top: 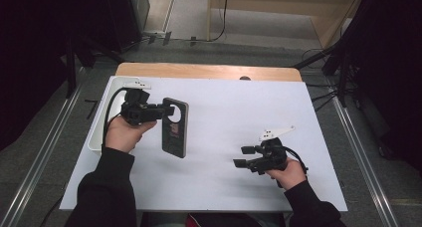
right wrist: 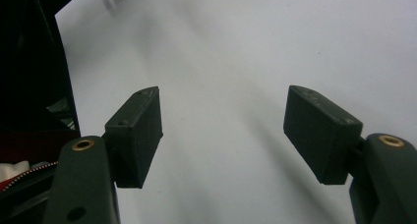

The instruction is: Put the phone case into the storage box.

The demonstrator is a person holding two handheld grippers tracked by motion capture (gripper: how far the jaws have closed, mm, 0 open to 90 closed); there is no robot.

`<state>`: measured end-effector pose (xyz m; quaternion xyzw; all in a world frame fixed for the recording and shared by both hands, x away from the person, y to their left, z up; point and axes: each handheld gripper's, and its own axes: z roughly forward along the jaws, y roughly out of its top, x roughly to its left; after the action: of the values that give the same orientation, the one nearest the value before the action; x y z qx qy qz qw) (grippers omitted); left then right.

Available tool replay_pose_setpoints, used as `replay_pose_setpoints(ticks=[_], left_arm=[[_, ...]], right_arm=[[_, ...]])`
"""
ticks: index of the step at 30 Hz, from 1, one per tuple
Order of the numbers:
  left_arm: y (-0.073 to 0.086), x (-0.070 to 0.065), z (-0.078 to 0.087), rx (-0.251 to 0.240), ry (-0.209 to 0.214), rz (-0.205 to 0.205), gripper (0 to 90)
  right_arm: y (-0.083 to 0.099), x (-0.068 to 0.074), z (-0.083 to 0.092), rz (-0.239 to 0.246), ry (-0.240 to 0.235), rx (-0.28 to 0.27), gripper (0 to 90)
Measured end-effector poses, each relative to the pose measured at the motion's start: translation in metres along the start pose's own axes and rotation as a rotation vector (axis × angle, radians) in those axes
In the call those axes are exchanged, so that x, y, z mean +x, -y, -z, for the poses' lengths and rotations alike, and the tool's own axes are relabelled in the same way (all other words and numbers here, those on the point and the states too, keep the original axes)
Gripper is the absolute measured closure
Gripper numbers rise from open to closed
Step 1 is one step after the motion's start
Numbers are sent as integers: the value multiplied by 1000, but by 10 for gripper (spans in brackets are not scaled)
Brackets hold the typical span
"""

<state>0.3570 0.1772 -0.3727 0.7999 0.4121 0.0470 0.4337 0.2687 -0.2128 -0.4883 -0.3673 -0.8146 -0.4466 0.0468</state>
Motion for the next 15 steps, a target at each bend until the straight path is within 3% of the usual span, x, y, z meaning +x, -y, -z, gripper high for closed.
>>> replay_pose_setpoints(ticks=[15], left_arm=[[-27, 10, 30, -21, -49, -8, 714]], right_arm=[[9, 3, 5, 18, 13, -11, 297]])
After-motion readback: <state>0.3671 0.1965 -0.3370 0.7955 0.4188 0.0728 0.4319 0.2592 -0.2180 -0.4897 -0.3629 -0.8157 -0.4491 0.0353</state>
